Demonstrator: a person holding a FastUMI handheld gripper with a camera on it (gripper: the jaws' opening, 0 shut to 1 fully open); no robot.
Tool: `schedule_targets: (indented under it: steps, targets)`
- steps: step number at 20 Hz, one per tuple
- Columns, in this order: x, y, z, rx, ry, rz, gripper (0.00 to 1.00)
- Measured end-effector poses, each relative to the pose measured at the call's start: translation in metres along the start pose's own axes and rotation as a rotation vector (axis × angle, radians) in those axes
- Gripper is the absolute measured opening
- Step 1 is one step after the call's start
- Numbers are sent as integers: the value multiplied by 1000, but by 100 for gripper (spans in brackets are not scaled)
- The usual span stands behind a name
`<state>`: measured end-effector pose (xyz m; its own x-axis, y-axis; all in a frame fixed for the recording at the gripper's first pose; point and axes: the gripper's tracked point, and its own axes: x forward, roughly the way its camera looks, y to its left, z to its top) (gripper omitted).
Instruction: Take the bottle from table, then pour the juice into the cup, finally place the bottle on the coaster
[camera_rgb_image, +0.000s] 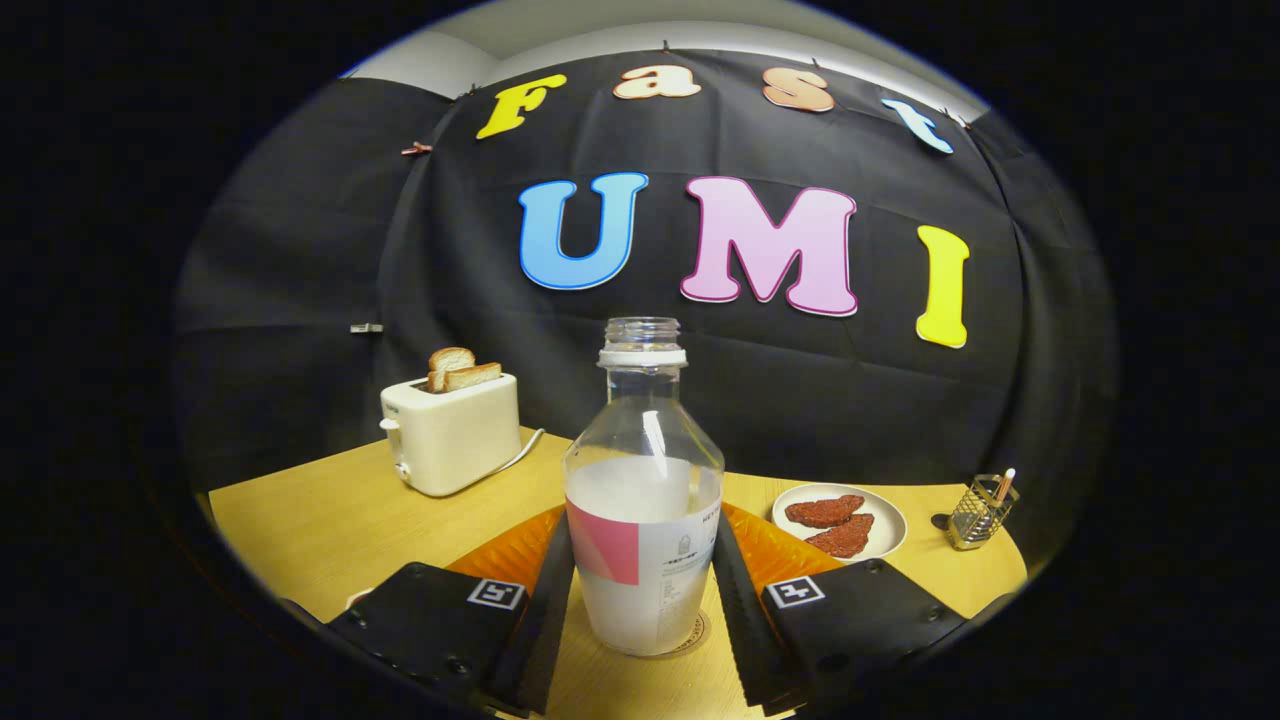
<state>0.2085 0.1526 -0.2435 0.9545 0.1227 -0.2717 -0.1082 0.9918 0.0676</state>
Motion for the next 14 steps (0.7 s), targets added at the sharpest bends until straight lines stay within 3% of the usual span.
schedule_targets:
  steps: [5,14]
  targets:
    - [28,-17,-35,42,24,-72,72]
    - [40,-28,-72,48,23,-114,73]
